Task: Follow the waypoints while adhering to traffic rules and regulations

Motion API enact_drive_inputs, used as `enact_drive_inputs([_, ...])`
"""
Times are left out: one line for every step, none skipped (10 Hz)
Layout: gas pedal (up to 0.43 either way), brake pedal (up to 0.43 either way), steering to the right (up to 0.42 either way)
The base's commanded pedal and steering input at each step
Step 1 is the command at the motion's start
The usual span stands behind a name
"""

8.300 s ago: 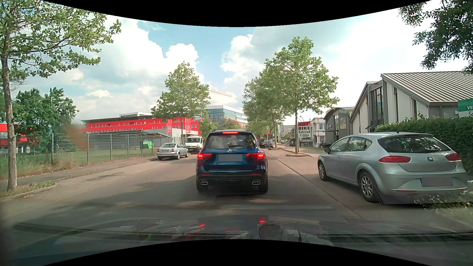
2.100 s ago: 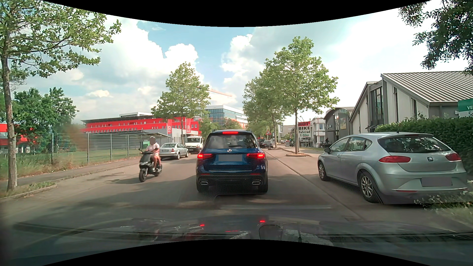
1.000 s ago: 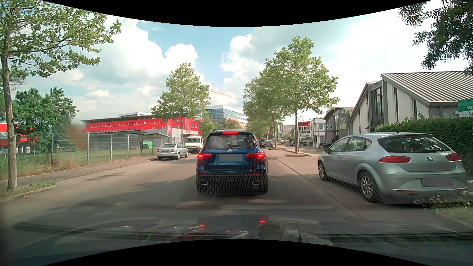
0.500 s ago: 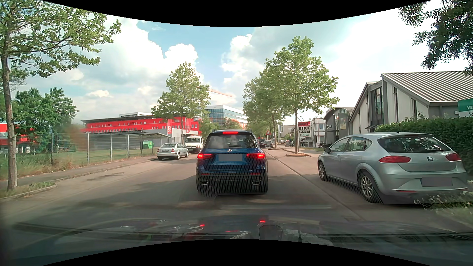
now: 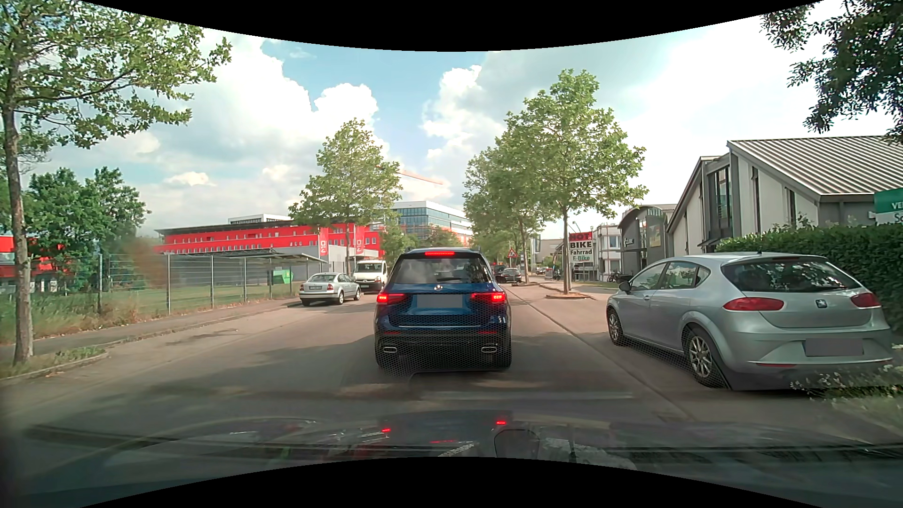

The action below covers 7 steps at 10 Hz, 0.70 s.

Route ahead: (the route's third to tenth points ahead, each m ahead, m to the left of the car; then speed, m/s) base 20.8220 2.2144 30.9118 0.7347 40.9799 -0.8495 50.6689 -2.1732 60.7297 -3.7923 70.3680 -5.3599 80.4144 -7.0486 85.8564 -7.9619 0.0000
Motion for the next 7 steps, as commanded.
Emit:
enact_drive_inputs([0.0, 0.268, -0.005])
enact_drive_inputs([0.0, 0.268, -0.005])
enact_drive_inputs([0.0, 0.268, -0.005])
enact_drive_inputs([0.0, 0.268, -0.004])
enact_drive_inputs([0.0, 0.268, -0.005])
enact_drive_inputs([0.0, 0.268, -0.005])
enact_drive_inputs([0.0, 0.268, -0.005])
